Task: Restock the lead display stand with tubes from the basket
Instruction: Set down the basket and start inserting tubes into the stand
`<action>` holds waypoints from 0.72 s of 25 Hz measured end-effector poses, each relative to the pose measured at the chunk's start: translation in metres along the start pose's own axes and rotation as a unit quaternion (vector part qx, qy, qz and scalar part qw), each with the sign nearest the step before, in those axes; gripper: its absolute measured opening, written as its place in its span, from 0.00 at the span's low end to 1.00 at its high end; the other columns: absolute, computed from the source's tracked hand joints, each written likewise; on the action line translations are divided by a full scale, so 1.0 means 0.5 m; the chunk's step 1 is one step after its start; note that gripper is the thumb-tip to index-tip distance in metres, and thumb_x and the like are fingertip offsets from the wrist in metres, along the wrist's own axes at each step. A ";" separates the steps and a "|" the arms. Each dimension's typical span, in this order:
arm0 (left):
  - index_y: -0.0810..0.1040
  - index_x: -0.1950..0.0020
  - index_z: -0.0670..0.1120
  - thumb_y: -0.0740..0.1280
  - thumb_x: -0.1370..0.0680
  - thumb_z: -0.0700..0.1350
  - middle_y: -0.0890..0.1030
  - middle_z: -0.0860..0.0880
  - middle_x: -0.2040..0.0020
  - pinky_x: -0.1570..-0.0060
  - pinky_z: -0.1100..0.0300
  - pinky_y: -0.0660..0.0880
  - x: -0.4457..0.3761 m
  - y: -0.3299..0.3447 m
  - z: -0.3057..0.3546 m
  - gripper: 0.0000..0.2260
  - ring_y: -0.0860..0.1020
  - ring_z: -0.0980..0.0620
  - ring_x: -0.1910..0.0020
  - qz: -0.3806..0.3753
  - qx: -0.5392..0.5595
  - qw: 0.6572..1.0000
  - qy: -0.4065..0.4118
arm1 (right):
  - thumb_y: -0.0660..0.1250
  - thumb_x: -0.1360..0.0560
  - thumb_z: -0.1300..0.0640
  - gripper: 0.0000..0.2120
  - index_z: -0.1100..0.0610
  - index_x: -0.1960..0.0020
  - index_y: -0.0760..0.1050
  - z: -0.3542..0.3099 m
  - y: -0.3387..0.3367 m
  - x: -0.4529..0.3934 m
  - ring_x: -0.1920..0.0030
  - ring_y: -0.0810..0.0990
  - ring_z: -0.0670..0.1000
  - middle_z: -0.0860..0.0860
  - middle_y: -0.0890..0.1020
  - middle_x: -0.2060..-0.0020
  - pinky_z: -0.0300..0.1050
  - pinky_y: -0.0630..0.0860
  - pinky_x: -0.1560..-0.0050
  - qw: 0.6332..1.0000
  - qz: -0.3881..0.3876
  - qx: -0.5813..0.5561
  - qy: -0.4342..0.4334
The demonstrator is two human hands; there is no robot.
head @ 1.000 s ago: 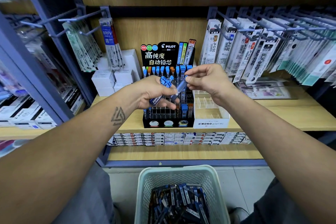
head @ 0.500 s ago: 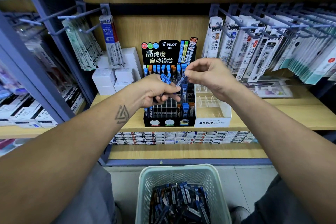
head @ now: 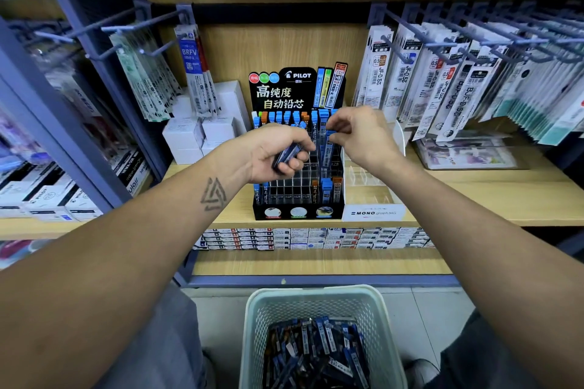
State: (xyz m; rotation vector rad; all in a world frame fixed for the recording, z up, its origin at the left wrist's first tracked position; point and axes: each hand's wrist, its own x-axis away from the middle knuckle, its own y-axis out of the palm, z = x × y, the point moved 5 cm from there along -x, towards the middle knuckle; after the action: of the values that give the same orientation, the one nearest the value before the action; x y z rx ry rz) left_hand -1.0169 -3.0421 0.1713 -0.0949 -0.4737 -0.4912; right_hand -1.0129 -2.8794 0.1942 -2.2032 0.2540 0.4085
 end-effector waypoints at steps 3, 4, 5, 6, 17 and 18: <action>0.75 0.44 0.38 0.62 0.20 0.35 0.76 0.45 0.65 0.78 0.67 0.65 0.013 0.005 0.001 0.06 0.71 0.54 0.72 -0.026 0.022 0.999 -0.005 | 0.74 0.27 0.65 0.07 0.58 0.50 0.84 -0.002 0.019 0.004 0.54 0.82 0.51 0.52 0.85 0.56 0.46 0.79 0.46 0.998 -0.029 0.043 -0.033; 0.75 0.42 0.36 0.62 0.19 0.35 0.78 0.43 0.63 0.76 0.67 0.70 0.017 0.004 0.001 0.07 0.74 0.53 0.70 -0.029 0.023 0.999 -0.003 | 0.73 0.26 0.64 0.07 0.57 0.49 0.84 -0.003 0.027 0.008 0.52 0.83 0.53 0.53 0.85 0.54 0.48 0.79 0.45 0.995 -0.041 0.072 -0.052; 0.76 0.41 0.35 0.62 0.18 0.36 0.81 0.41 0.60 0.72 0.65 0.75 0.020 0.004 0.001 0.09 0.78 0.51 0.67 -0.034 0.025 0.999 -0.003 | 0.72 0.25 0.63 0.07 0.57 0.49 0.84 -0.005 0.032 0.011 0.51 0.83 0.54 0.53 0.85 0.53 0.50 0.79 0.45 0.991 -0.045 0.108 -0.069; 0.76 0.39 0.35 0.61 0.17 0.37 0.83 0.39 0.56 0.67 0.62 0.80 0.021 0.004 -0.001 0.10 0.81 0.49 0.63 -0.041 0.030 0.999 -0.005 | 0.71 0.25 0.62 0.07 0.56 0.49 0.85 -0.006 0.033 0.011 0.50 0.82 0.55 0.53 0.85 0.52 0.52 0.79 0.46 0.986 -0.041 0.140 -0.081; 0.76 0.36 0.36 0.64 0.17 0.42 0.83 0.33 0.46 0.53 0.44 0.83 0.022 0.011 -0.010 0.14 0.85 0.40 0.57 -0.044 0.038 0.998 0.022 | 0.75 0.28 0.67 0.06 0.58 0.55 0.83 -0.015 0.010 0.032 0.64 0.84 0.46 0.52 0.85 0.63 0.43 0.80 0.57 0.920 -0.093 -0.337 0.175; 0.76 0.36 0.35 0.64 0.17 0.42 0.83 0.32 0.46 0.52 0.42 0.82 0.022 0.013 -0.010 0.14 0.85 0.39 0.54 -0.042 0.031 0.998 0.027 | 0.75 0.28 0.67 0.06 0.58 0.55 0.83 -0.013 0.009 0.031 0.64 0.84 0.46 0.52 0.85 0.63 0.42 0.79 0.58 0.920 -0.095 -0.337 0.175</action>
State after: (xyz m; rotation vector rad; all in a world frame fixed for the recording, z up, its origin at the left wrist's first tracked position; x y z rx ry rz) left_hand -1.0032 -3.0422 0.1723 -0.0012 -0.4404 -0.5594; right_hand -0.9985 -2.8881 0.1889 -2.9505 0.0879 -0.0310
